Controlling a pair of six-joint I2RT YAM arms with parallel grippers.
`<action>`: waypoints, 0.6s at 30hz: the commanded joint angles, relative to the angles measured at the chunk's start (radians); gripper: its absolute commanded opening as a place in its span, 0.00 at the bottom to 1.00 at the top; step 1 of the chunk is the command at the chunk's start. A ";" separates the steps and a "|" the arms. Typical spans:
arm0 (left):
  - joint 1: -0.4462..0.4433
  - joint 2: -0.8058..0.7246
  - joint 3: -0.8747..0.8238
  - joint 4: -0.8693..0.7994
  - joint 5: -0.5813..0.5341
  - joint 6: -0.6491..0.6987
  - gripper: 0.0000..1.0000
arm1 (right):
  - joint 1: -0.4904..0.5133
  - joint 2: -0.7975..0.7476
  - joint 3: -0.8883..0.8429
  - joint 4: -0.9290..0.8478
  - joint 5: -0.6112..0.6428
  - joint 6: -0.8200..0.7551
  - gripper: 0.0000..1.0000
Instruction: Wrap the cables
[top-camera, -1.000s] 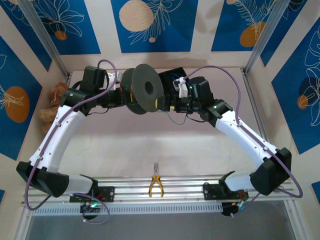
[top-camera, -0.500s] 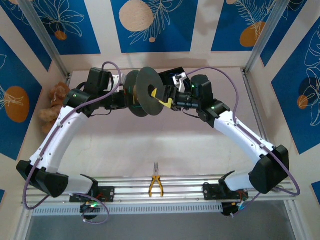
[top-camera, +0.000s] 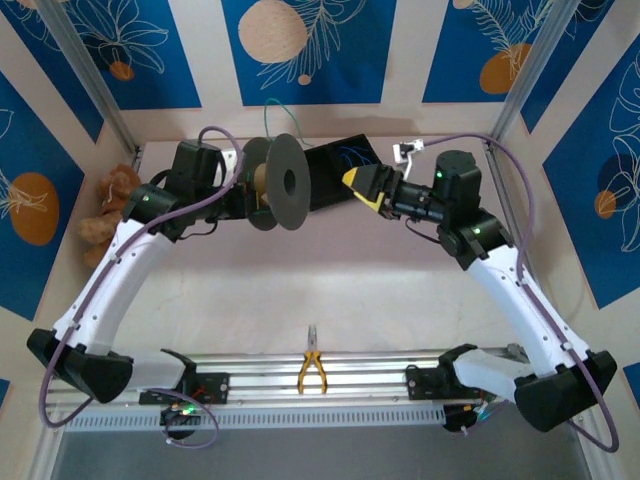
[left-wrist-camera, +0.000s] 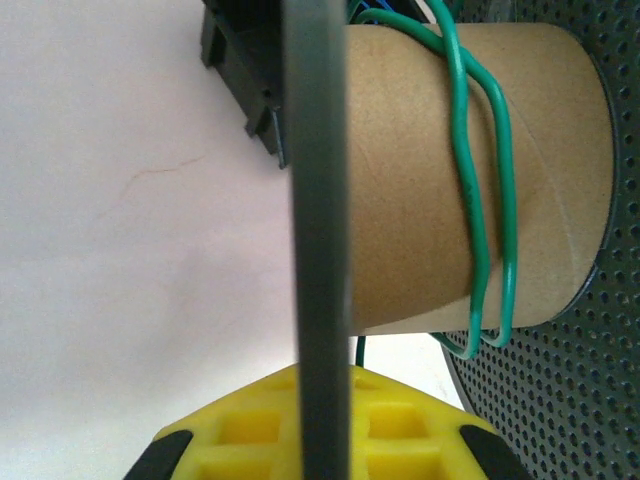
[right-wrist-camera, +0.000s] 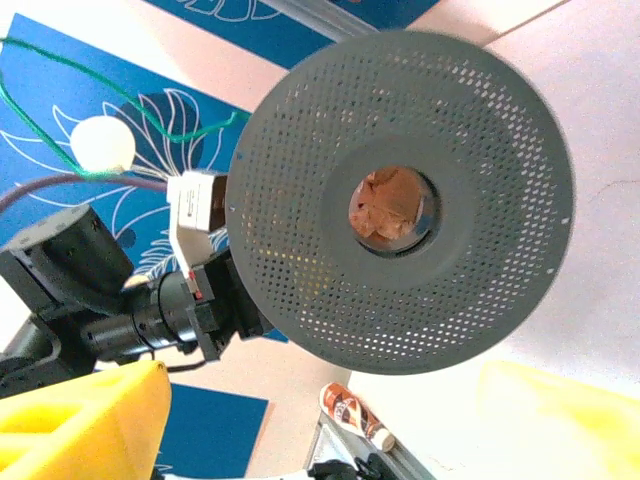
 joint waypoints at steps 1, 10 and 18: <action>-0.032 -0.068 -0.023 0.113 -0.096 0.087 0.00 | -0.034 -0.004 -0.008 -0.051 -0.081 0.008 0.79; -0.118 -0.122 -0.149 0.248 -0.369 0.268 0.00 | -0.085 0.066 0.019 0.097 -0.330 0.312 0.70; -0.137 -0.175 -0.326 0.548 -0.500 0.385 0.00 | -0.090 0.034 -0.068 0.178 -0.327 0.704 0.72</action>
